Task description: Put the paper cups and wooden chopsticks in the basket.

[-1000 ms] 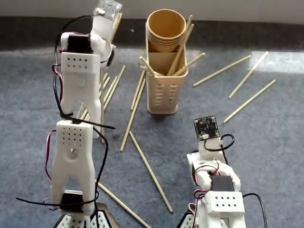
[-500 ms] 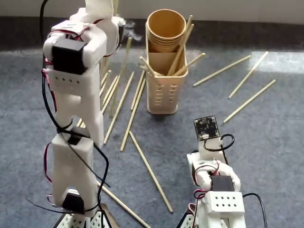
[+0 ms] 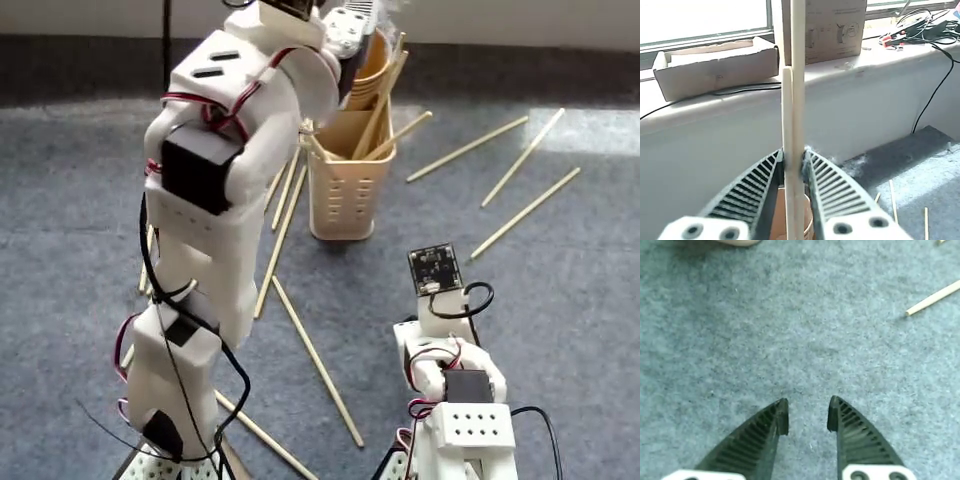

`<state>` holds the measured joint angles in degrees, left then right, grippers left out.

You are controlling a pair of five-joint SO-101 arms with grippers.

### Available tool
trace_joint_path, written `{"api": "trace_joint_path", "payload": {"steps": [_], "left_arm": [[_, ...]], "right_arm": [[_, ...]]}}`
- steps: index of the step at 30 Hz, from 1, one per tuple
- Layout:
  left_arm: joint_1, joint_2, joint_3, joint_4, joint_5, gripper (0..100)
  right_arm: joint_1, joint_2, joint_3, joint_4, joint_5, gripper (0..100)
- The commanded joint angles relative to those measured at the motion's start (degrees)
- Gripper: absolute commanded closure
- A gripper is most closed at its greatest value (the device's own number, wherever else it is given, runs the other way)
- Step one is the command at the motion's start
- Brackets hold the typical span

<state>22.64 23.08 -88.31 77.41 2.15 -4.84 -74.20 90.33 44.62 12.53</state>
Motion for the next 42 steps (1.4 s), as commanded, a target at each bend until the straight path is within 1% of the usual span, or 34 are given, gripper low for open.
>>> {"api": "trace_joint_path", "payload": {"steps": [1, 3, 9, 10, 14, 15, 17, 23, 25, 28, 30, 31, 33, 35, 37, 39, 42], "left_arm": [[1.2, -2.4, 5.6, -6.9, 4.1, 100], [1.2, -2.4, 8.3, -8.3, 5.3, 100], [1.0, -2.4, 15.4, -8.4, 4.9, 99], [0.9, -2.4, 16.5, -8.4, 4.9, 97], [0.8, -2.8, 18.2, -7.8, 5.1, 83], [0.8, -2.9, 18.1, -6.9, 5.0, 82], [0.1, -3.3, 17.5, -5.3, 4.9, 82], [-8.3, -5.2, 13.0, -0.1, 4.9, 83], [-13.5, -5.2, 11.2, 2.1, 4.9, 83], [-23.5, -4.4, 10.5, 7.3, 4.8, 83], [-29.1, -2.4, 14.5, 11.7, 4.7, 83], [-31.3, -0.7, 17.4, 13.2, 3.4, 83], [-33.0, 3.0, 23.1, 16.1, -4.7, 83], [-32.9, 7.2, 29.0, 18.9, -12.7, 80], [-32.3, 11.3, 33.5, 21.7, -18.2, 77], [-31.9, 15.3, 37.2, 22.3, -21.7, 77], [-31.3, 20.8, 38.6, 22.2, -24.4, 77]], "right_arm": [[0.4, -0.7, -0.2, -1.0, 0.4, 85.5], [0.4, -0.7, -0.2, -1.0, 0.4, 85.5], [0.4, -0.7, -0.2, -1.0, 0.4, 85.5], [0.4, -0.7, -0.2, -1.0, 0.4, 85.5], [0.4, -0.7, -0.1, -1.0, 0.4, 85.5], [0.4, -0.7, -0.1, -1.0, 0.4, 85.5], [0.4, -0.7, -0.1, -1.0, 0.4, 85.5], [0.4, -0.7, -0.1, -1.0, 0.4, 85.5], [0.4, -0.7, 0.0, -1.0, 0.4, 85.5], [0.4, -0.7, 0.0, -1.0, 0.4, 85.5], [0.4, -0.7, 0.0, -1.0, 0.4, 85.5], [0.4, -0.7, 0.0, -1.0, 0.4, 85.5], [0.4, -0.7, 0.0, -1.0, 0.4, 85.5], [0.4, -0.7, 0.0, -1.0, 0.5, 85.5], [0.4, -0.7, 0.0, -1.0, 0.5, 85.5], [0.4, -0.7, 0.0, -1.0, 0.5, 85.5], [0.4, -0.7, 0.0, -1.0, 0.5, 85.5]]}}
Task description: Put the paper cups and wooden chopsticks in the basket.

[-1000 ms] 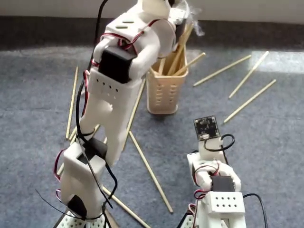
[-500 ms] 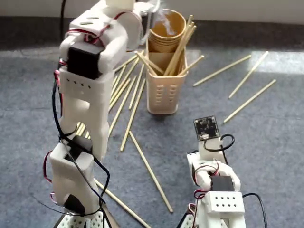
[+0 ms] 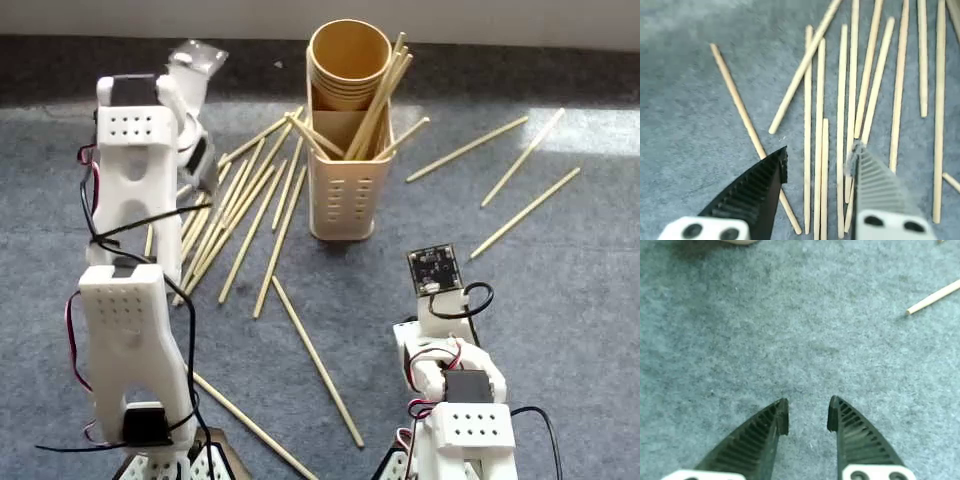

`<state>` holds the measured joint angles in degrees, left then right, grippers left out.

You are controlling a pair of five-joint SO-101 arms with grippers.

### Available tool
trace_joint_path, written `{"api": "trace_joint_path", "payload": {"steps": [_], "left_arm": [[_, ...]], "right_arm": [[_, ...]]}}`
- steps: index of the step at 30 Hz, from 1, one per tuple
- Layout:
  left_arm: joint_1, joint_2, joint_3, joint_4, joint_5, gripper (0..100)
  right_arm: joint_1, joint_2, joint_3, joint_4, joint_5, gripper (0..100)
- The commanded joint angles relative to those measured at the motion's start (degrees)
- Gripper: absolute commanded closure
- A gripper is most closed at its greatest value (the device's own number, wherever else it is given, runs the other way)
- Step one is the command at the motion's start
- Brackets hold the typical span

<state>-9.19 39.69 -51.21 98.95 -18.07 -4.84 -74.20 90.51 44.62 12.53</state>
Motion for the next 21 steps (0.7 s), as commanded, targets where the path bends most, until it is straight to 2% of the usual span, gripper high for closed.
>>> {"api": "trace_joint_path", "payload": {"steps": [1, 14, 16, 19, 20, 21], "left_arm": [[1.2, 5.8, 1.5, 0.7, -4.2, 77], [6.4, 18.1, 1.6, -3.9, -4.2, 77], [6.4, 19.6, 1.5, -3.9, -4.2, 81], [6.1, 20.1, 0.7, -3.8, -4.2, 97], [6.1, 20.1, -0.5, -3.4, -4.2, 100], [6.0, 20.1, -2.1, -3.3, -4.2, 98]], "right_arm": [[0.4, -0.7, -0.2, -1.0, 0.5, 85.5], [0.4, -0.7, -0.1, -1.0, 0.6, 85.5], [0.4, -0.7, -0.1, -1.0, 0.6, 85.5], [0.4, -0.7, -0.1, -1.0, 0.6, 85.5], [0.4, -0.7, -0.1, -1.0, 0.6, 85.5], [0.4, -0.7, -0.1, -1.0, 0.6, 85.5]]}}
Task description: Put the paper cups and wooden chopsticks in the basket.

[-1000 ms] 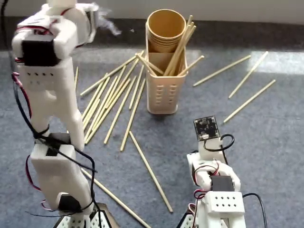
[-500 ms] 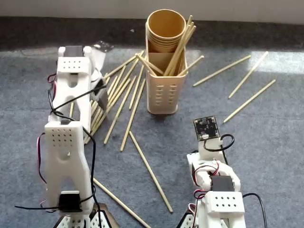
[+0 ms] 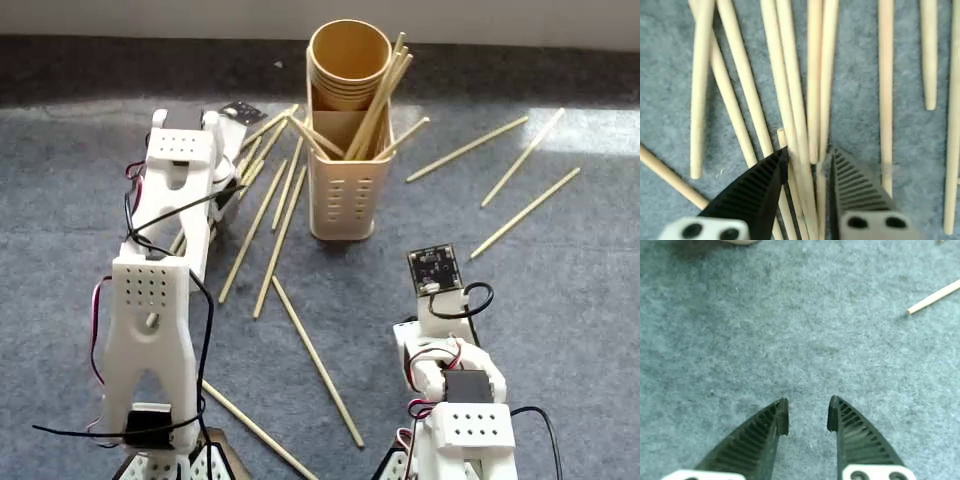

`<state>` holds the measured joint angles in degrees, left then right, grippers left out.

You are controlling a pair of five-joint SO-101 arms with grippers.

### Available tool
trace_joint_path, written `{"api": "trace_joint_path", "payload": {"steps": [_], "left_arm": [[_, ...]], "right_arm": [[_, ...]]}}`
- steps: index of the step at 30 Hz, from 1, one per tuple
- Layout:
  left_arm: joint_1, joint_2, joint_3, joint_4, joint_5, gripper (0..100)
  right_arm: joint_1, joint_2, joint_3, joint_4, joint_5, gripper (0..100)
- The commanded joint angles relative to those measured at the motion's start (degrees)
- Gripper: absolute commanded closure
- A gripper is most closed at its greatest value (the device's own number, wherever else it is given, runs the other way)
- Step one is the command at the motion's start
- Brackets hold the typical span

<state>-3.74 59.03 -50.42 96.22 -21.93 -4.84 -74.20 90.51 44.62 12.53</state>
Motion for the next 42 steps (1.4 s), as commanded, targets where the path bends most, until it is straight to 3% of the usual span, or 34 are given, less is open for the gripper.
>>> {"api": "trace_joint_path", "payload": {"steps": [1, 9, 18, 28, 34, 42], "left_arm": [[0.6, 0.7, -4.5, -0.5, -0.4, 98], [0.9, -5.8, -26.2, 4.7, 0.1, 99], [4.6, -25.3, -44.9, 2.9, 9.9, 99], [21.3, -40.0, -31.1, -22.6, 24.1, 99], [24.0, -41.0, -25.7, -24.2, 34.9, 99], [23.9, -34.6, -25.7, -23.9, 36.2, 99]], "right_arm": [[0.4, -0.7, -0.1, -1.0, 0.6, 85.5], [0.4, -0.7, -0.1, -1.0, 0.6, 85.5], [0.4, -0.7, -0.2, -1.0, 0.5, 85.5], [0.4, -0.7, -0.3, -1.0, 0.5, 85.5], [0.5, -0.7, -0.3, -1.0, 0.6, 85.5], [0.5, -0.7, -0.3, -1.0, 0.6, 85.5]]}}
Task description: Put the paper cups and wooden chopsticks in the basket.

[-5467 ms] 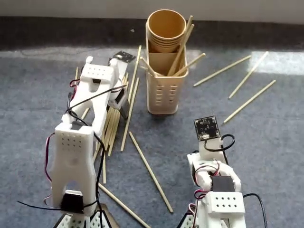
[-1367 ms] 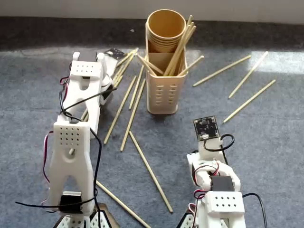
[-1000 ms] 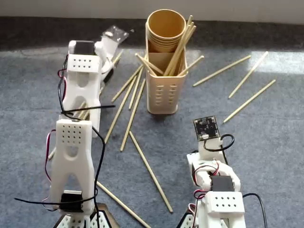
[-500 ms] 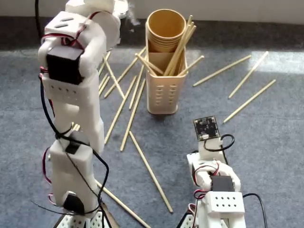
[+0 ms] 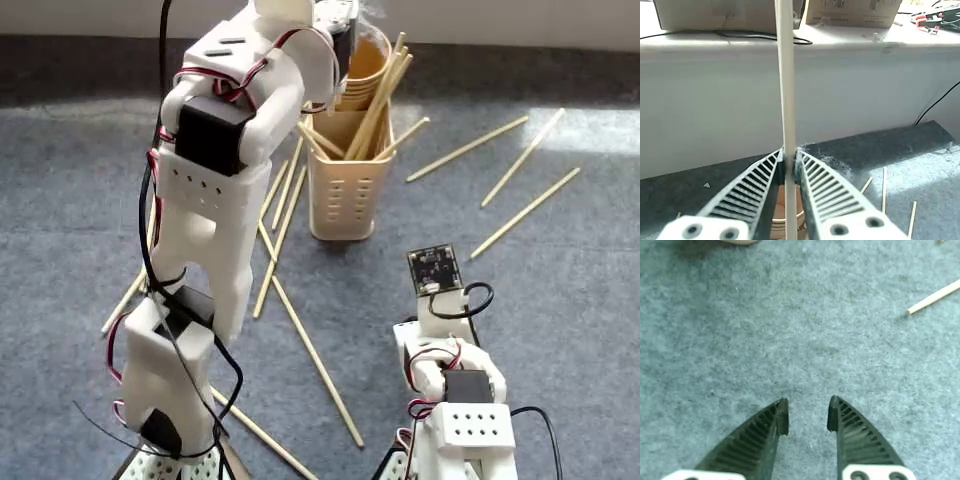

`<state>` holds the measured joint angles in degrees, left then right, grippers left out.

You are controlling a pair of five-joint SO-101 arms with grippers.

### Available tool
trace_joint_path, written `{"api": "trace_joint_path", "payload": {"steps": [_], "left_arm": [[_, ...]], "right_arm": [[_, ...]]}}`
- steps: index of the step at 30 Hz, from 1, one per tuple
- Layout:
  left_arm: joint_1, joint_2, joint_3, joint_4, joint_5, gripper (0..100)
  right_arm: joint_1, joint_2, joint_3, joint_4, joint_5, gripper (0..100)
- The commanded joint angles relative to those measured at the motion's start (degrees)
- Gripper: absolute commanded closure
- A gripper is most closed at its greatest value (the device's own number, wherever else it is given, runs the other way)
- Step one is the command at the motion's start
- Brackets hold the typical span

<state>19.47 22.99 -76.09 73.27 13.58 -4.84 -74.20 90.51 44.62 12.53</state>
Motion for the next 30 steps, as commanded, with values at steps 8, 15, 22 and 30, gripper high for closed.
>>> {"api": "trace_joint_path", "payload": {"steps": [8, 15, 22, 30], "left_arm": [[0.7, 5.8, -0.7, 4.6, 0.7, 81], [-6.6, 5.8, -14.9, 11.0, 0.4, 81], [-32.0, 5.8, -14.9, 22.8, -6.6, 81], [-41.1, 17.8, 10.4, 27.2, -35.0, 80]], "right_arm": [[0.4, -0.7, -0.2, -1.0, 0.7, 85.5], [0.4, -0.7, -0.2, -1.0, 0.7, 85.5], [0.4, -0.7, -0.2, -1.0, 0.7, 85.5], [0.4, -0.7, -0.2, -1.0, 0.7, 85.5]]}}
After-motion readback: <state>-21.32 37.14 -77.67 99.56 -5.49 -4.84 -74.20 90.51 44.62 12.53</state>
